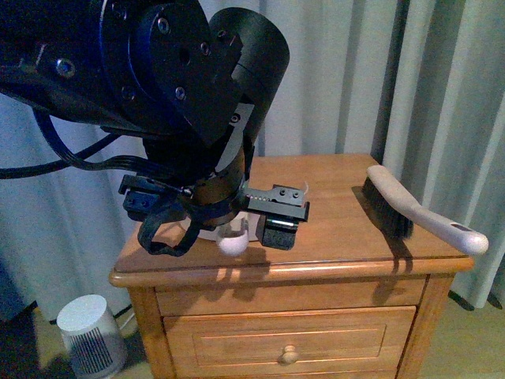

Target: Clean up trash

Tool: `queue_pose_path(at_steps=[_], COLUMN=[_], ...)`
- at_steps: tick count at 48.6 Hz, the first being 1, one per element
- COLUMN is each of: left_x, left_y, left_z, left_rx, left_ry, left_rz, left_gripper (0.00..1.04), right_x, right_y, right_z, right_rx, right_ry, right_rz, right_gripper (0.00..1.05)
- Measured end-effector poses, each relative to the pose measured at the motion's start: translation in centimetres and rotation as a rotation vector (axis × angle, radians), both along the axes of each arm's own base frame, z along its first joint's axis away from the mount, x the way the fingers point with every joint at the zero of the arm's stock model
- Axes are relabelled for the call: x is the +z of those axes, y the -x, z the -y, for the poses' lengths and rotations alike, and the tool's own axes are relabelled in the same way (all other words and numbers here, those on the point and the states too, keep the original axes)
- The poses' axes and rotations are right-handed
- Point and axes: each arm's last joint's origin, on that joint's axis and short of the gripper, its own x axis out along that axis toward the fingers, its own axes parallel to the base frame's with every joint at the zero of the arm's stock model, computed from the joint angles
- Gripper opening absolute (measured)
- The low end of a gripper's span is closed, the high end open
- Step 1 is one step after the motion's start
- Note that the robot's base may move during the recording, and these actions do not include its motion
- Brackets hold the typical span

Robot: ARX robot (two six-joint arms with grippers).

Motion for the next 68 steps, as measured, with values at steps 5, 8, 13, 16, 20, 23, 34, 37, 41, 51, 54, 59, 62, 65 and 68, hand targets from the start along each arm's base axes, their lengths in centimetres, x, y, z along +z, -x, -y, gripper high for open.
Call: queue_pose_path(at_steps=[5,8,13,16,20,23,34,37,41,51,54,59,62,65,68], left_x=[-0.1,0.0,-0.1,-0.3,-0.4,-0.4,-0.5,-0.5,-0.7,-0.7,-0.7,-0.8,-0.9,-0.9,-0.7], left_y=[-0.2,-0.2,-0.4,-0.4,-0.4,-0.4,-0.4,-0.4,-0.3,-0.4,-0.4,-0.4,-0.4,-0.4,-0.4], left_z=[-0.2,-0.3,-0.2,-0.2,-0.2,-0.3,-0.3,-0.3,-0.4,-0.5,-0.6,-0.7,-0.8,-1.0,-1.1], left_rx=[0.003,0.004,0.001,-0.001,-0.004,-0.005,-0.008,-0.009,-0.009,-0.012,-0.013,-0.016,-0.016,-0.013,-0.008], left_ry=[-0.007,-0.009,-0.016,-0.02,-0.022,-0.025,-0.029,-0.032,-0.035,-0.033,-0.035,-0.036,-0.034,-0.031,-0.03], left_rz=[-0.001,0.002,0.002,-0.002,-0.006,-0.007,-0.007,-0.008,-0.014,-0.017,-0.017,-0.019,-0.02,-0.014,0.005], left_gripper=[0.97,0.97,0.97,0.97,0.97,0.97,0.97,0.87,0.71,0.35,0.3,0.29,0.29,0.29,0.29], right_x=[0.0,0.0,0.0,0.0,0.0,0.0,0.0,0.0,0.0,0.0,0.0,0.0,0.0,0.0,0.0], right_y=[0.0,0.0,0.0,0.0,0.0,0.0,0.0,0.0,0.0,0.0,0.0,0.0,0.0,0.0,0.0], right_z=[0.0,0.0,0.0,0.0,0.0,0.0,0.0,0.0,0.0,0.0,0.0,0.0,0.0,0.0,0.0], right_rx=[0.0,0.0,0.0,0.0,0.0,0.0,0.0,0.0,0.0,0.0,0.0,0.0,0.0,0.0,0.0], right_ry=[0.0,0.0,0.0,0.0,0.0,0.0,0.0,0.0,0.0,0.0,0.0,0.0,0.0,0.0,0.0], right_rz=[0.0,0.0,0.0,0.0,0.0,0.0,0.0,0.0,0.0,0.0,0.0,0.0,0.0,0.0,0.0], right_gripper=[0.97,0.97,0.97,0.97,0.97,0.97,0.97,0.97,0.97,0.97,0.97,0.97,0.97,0.97,0.97])
